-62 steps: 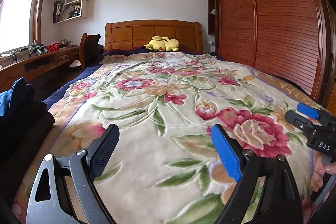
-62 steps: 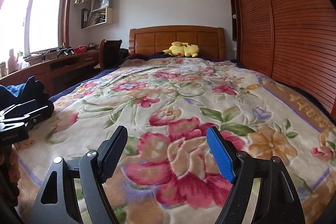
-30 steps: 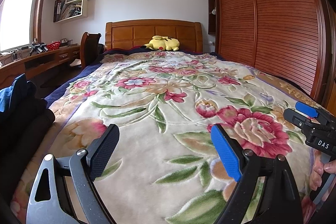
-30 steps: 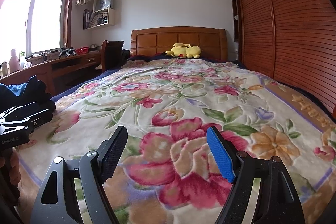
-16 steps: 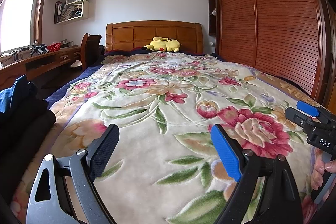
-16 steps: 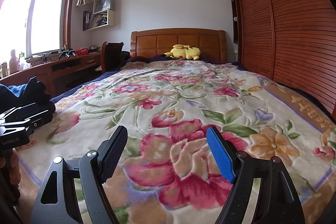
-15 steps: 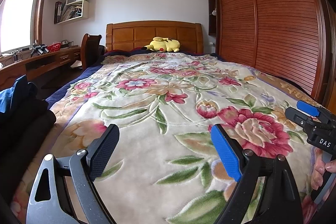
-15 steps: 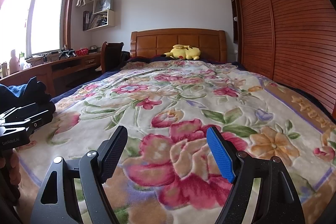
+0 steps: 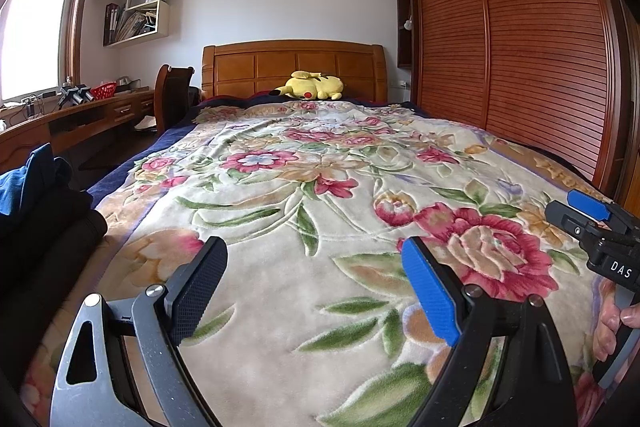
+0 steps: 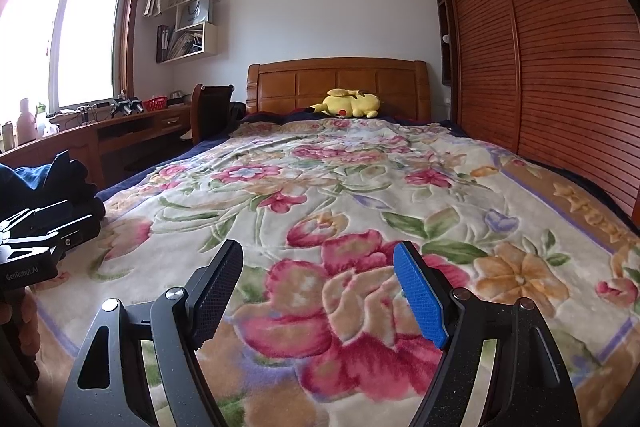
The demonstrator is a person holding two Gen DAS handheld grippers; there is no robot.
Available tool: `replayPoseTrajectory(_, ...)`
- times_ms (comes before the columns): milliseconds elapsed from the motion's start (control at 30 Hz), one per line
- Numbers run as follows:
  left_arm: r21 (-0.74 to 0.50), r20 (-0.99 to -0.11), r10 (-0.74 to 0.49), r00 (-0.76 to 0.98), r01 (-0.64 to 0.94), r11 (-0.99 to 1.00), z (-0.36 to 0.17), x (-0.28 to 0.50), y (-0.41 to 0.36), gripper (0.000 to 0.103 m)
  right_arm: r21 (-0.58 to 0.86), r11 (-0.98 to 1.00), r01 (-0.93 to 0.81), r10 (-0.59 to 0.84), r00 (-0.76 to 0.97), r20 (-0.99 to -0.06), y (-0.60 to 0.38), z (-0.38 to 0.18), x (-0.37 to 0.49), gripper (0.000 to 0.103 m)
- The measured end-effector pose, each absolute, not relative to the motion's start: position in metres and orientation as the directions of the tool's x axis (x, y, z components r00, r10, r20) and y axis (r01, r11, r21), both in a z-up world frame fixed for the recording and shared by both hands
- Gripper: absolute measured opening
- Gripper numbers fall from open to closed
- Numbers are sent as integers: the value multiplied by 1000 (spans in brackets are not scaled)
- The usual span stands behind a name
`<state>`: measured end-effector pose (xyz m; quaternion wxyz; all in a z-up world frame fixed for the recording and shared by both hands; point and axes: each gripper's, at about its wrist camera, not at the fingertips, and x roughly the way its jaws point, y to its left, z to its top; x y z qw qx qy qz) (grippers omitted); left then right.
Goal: Fold large clothes
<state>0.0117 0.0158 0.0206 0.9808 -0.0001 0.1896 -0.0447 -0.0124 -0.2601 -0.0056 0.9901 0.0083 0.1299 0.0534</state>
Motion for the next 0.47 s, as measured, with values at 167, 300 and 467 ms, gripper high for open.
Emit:
replayPoseTrajectory(167, -17, -372, -87, 924, 87, 996, 21, 12, 16, 90, 27, 994, -103, 107, 961, -255, -260, -6, -13, 79)
replayPoseTrajectory(300, -16, -372, -88, 924, 88, 996, 21, 12, 16, 90, 29, 994, -103, 107, 961, -256, -261, -6, -13, 79)
replayPoseTrajectory(467, -17, -372, -87, 924, 87, 996, 20, 12, 16, 90, 29, 994, -103, 107, 961, -255, -262, -6, -13, 79)
